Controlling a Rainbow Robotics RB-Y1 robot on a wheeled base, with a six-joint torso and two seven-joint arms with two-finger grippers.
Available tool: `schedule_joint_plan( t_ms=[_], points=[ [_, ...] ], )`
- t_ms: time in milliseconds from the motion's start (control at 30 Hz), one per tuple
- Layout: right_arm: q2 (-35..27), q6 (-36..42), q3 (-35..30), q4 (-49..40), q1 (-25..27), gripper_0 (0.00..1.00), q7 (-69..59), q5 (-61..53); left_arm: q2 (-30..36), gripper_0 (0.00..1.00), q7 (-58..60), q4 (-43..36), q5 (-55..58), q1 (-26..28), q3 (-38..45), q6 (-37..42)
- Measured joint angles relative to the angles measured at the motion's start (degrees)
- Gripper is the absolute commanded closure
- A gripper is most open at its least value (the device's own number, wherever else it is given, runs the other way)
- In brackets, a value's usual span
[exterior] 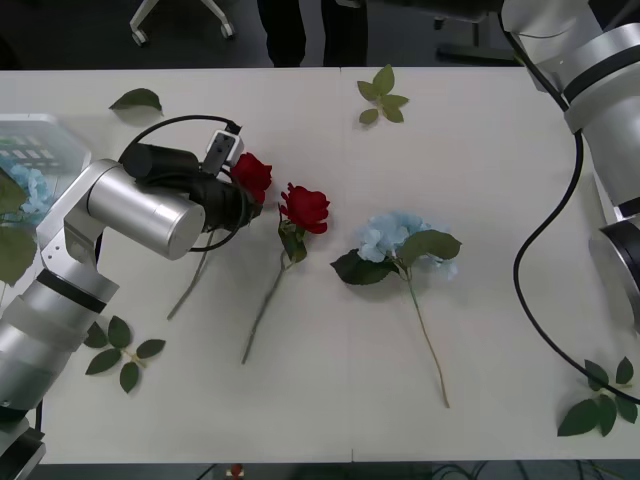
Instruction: Place the red flowers into the right box and the blue flowers into the left box. If a person shows an open palm, hand one flower to the person first, then continue sorting.
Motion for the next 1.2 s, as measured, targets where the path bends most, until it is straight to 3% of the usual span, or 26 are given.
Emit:
schedule_joint_plan(
  t_ms=[400,767,1100,1133,1200],
  points=[
    [-13.2,19.1,0.0,-1.5,6.1,0.0,0.0,-9.8,0.0,0.0,0.0,0.0,0.2,0.0,0.0,0.0],
    [-21.7,20.9,0.0,-9.9,15.1,0.0,0.0,-10.2,0.0,0.0,0.0,2.9,0.0,0.0,0.0,-0.4],
    [-26.8,20.6,0.0,-11.7,20.4,0.0,0.0,-11.1,-3.1,0.0,-0.1,11.8,-2.6,-2.2,0.0,-5.1],
    [-27.1,20.6,0.0,-11.7,20.7,0.0,0.0,-12.0,-3.5,0.11,-0.1,12.4,-2.9,-2.5,0.0,-5.4],
    [-27.4,20.6,0.0,-11.7,21.0,0.0,0.0,-13.2,-4.3,0.53,-0.1,13.3,-3.3,-3.1,0.0,-6.0]
  ],
)
